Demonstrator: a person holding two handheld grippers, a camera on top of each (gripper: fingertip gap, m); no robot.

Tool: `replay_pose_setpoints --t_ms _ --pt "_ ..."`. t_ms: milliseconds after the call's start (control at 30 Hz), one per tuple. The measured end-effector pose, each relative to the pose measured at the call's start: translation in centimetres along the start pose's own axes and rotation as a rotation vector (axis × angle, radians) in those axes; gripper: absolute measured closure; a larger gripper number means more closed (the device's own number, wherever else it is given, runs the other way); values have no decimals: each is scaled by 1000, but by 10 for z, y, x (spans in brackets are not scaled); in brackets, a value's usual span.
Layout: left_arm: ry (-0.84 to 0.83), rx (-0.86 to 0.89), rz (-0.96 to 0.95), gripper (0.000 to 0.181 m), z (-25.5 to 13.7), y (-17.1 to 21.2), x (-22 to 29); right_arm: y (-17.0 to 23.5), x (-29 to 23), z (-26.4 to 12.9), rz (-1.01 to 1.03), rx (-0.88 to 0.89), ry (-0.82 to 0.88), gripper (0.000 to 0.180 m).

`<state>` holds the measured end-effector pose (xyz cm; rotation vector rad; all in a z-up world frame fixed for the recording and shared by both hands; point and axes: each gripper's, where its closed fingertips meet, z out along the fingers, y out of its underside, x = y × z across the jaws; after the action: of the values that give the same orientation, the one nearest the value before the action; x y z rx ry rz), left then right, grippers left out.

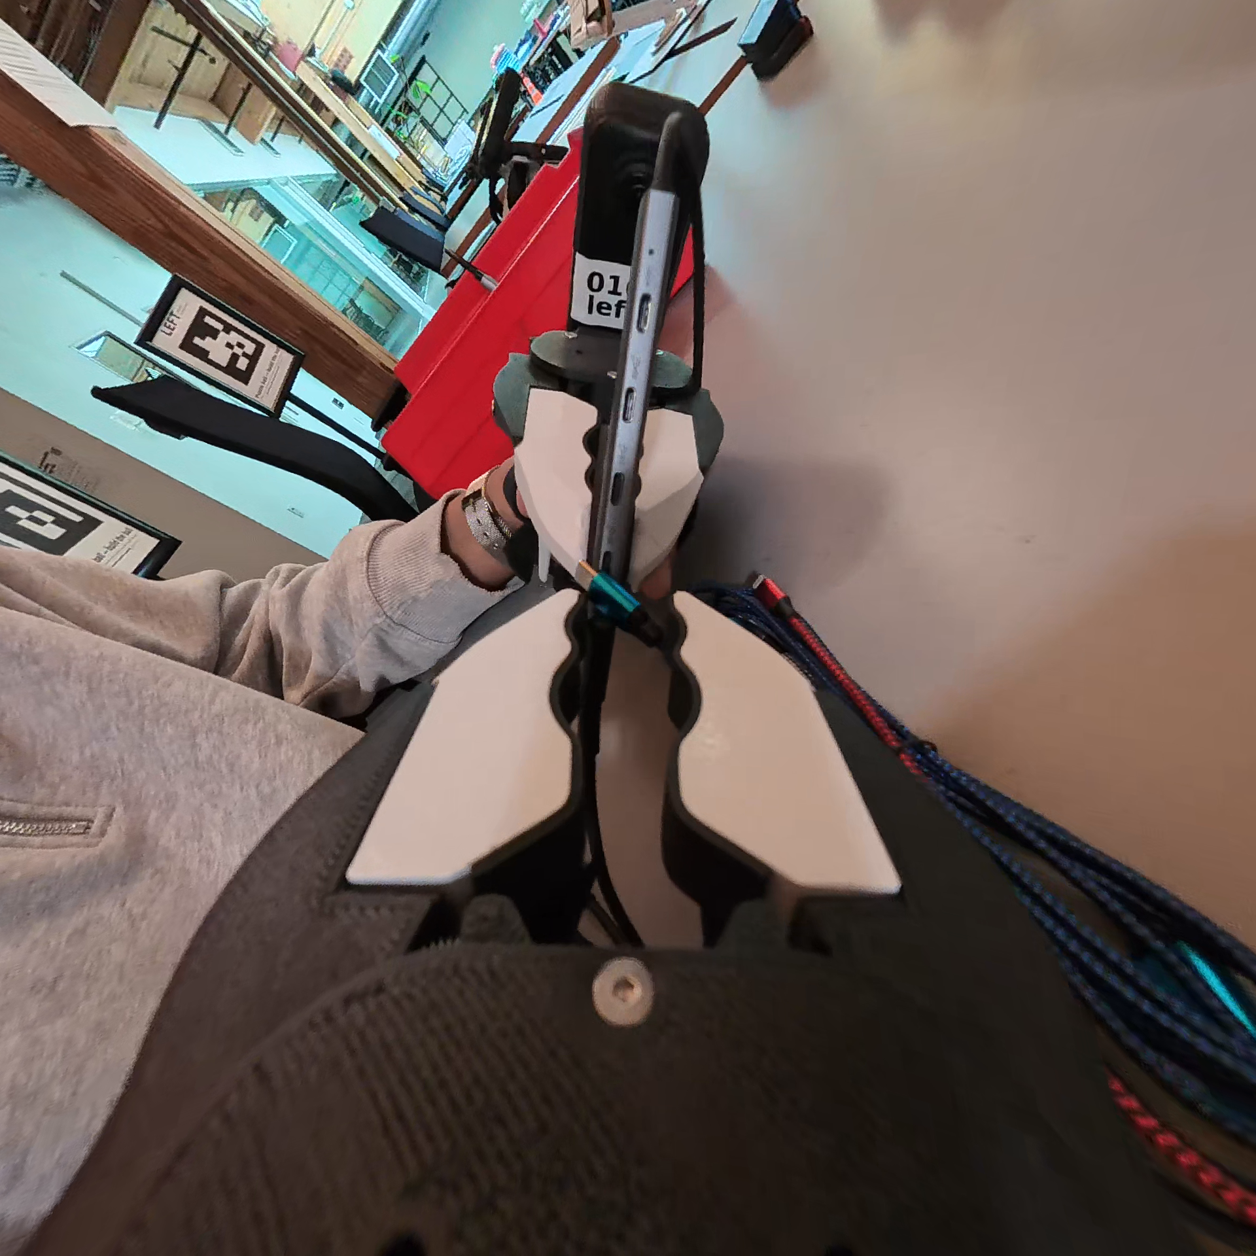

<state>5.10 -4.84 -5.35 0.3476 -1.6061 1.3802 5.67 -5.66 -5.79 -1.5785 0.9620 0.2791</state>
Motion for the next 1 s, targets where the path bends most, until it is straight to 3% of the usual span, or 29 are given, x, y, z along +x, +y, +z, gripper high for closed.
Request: replay_pose_setpoints --t_ms 233,467,733,1000 --pt "-11 -2 -3 172 0 0 -1 -12 0 -9 -12 34 46 172" --pt "-25 -21 -3 172 2 3 -3 3 1 -12 -91 -150 170 174" --pt "-44 19 2 172 0 -2 -5 17 -4 -5 -101 -247 183 174" --pt "-24 32 26 172 -1 -4 -1 22 -10 0 18 -248 113 174"
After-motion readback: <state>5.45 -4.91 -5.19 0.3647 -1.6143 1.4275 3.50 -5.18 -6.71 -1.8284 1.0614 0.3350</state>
